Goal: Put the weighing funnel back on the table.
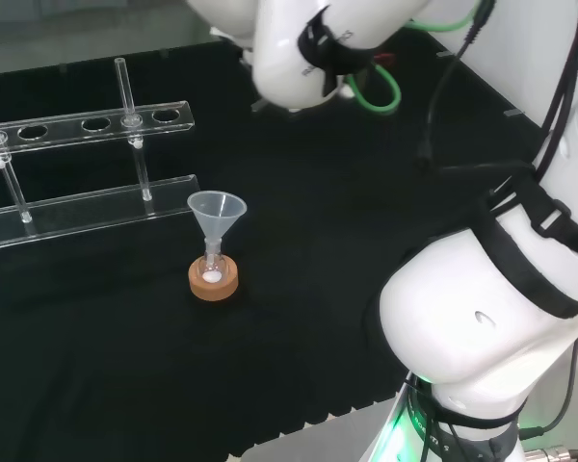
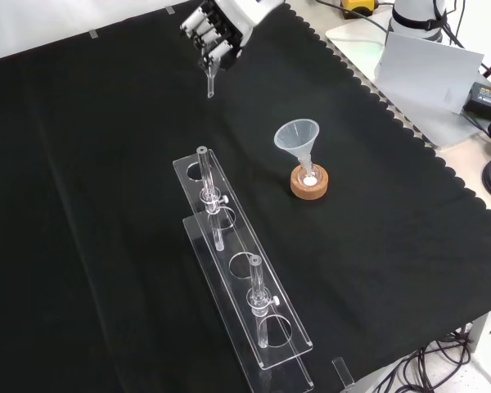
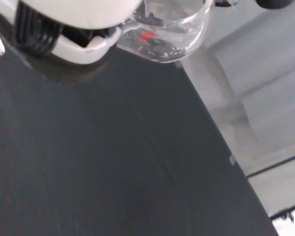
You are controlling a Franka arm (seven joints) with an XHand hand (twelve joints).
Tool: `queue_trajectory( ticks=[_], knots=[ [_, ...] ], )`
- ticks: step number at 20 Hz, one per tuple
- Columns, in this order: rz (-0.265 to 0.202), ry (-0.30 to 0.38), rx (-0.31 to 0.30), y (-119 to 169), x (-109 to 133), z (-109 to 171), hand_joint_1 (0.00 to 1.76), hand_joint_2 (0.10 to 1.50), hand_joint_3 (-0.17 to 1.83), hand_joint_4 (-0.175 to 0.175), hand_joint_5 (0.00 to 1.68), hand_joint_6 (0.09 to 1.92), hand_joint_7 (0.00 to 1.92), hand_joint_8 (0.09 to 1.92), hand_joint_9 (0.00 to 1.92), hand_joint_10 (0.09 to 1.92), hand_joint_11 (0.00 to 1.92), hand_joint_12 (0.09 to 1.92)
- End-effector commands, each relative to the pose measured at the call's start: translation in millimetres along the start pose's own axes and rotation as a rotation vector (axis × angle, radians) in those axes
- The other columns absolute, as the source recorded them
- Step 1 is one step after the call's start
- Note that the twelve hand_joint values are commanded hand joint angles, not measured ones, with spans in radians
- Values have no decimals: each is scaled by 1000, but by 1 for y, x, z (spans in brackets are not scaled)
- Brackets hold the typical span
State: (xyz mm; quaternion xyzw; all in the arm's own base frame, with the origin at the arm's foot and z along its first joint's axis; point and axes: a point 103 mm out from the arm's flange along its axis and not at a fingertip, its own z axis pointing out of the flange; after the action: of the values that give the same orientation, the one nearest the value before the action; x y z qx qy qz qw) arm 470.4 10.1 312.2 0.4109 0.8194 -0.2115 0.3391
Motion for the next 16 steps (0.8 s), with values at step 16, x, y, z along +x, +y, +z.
queue_trajectory(
  ticks=[16],
  knots=[
    [211, 66, 48, 20, 19, 18, 1170, 578, 658, 175, 1603, 87, 1781, 87, 1631, 96, 1219, 955]
  ],
)
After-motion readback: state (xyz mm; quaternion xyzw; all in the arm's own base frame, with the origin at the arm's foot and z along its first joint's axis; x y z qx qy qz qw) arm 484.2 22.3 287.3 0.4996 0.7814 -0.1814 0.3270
